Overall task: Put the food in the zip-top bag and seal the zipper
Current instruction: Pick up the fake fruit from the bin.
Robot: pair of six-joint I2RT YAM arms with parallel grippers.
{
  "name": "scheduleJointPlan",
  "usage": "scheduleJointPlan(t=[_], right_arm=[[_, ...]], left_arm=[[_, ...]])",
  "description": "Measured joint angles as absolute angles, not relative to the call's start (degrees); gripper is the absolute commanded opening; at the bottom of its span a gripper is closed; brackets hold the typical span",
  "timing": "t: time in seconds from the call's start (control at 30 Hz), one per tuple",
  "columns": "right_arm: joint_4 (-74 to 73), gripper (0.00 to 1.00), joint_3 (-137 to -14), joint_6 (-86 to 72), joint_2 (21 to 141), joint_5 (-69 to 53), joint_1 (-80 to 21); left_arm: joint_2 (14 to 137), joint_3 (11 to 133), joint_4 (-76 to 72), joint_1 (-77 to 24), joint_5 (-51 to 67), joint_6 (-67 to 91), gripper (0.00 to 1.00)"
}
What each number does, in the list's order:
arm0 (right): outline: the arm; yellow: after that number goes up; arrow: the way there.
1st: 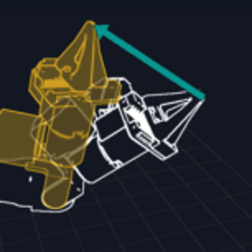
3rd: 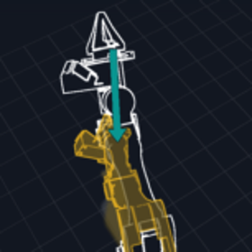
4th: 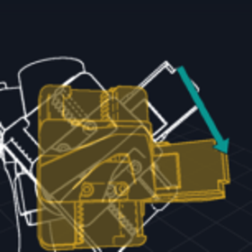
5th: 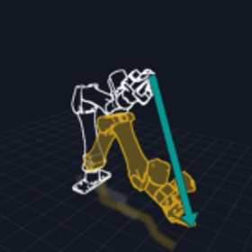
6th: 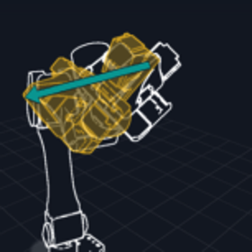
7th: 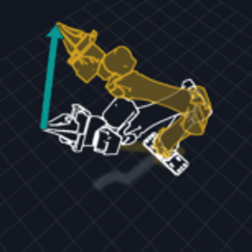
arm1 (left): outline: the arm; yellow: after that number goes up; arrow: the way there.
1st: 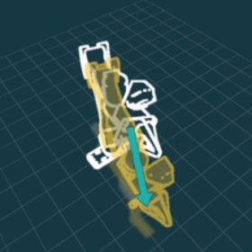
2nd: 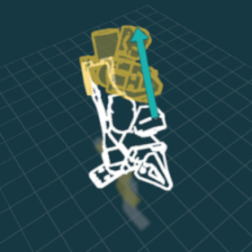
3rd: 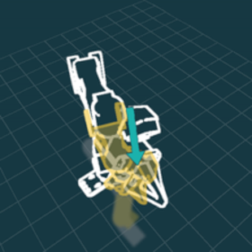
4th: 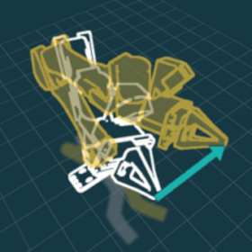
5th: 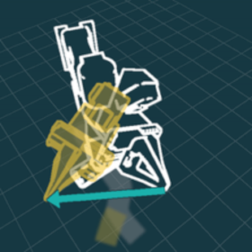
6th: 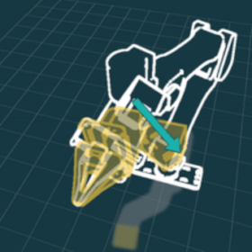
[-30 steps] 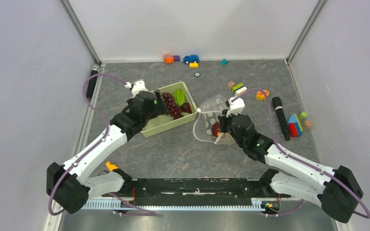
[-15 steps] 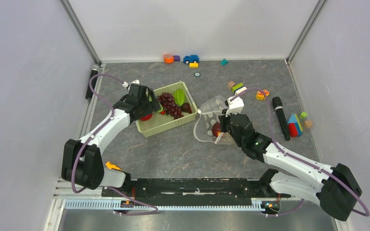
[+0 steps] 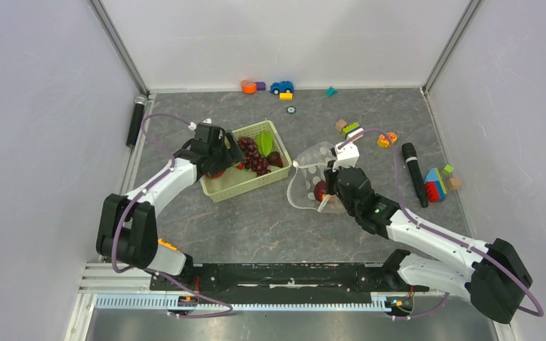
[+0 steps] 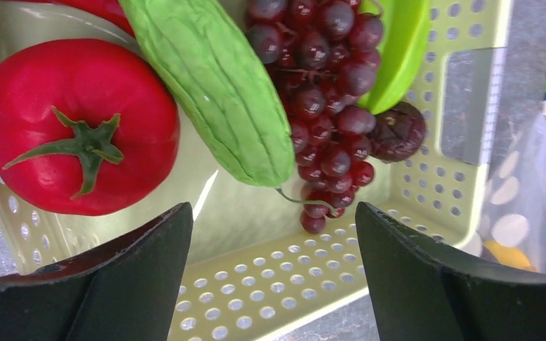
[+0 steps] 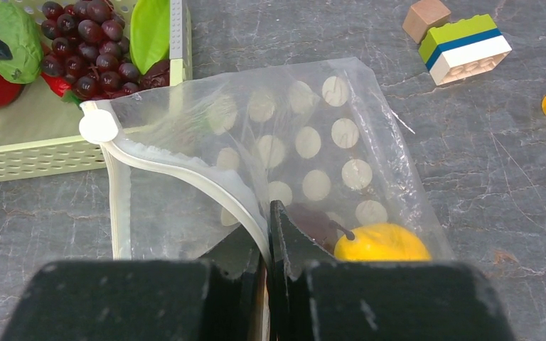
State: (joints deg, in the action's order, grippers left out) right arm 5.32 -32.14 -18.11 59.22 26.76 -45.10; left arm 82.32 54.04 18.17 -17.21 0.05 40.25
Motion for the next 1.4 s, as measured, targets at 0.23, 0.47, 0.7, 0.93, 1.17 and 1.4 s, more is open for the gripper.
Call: scheduleJointPlan(t=[0.23,0.47,0.7,0.93,1.17,1.4], right_arm=[[5.17,0.1,-32.32,-18.11,59.22,27.66,-45.1],[5.08,0.1,-32.56,-18.0,59.27,28.84,-45.1],[5.04,0.1,-32.62,-17.69,59.88,29.95,-45.1],[5.02,0.1,-32.91,-17.69,60.14,30.09,-45.1],[4.99,0.1,-32.91,-17.72,60.14,30.06,-45.1],[4.99,0.1,-32.91,-17.76,60.12,30.0,-45.1]], left_arm=[[88.09,55.22,17.89,-17.21,-3.84,42.76,0.77],[93.76,59.33,17.39,-17.21,-6.04,43.88,0.67],[95.55,61.17,17.91,-17.21,-8.1,44.51,0.51],[95.18,61.36,18.55,-17.21,-8.36,44.53,0.35],[84.62,56.84,18.39,-17.54,-5.41,44.42,0.3],[71.22,51.07,15.16,-19.55,3.84,42.5,0.21]])
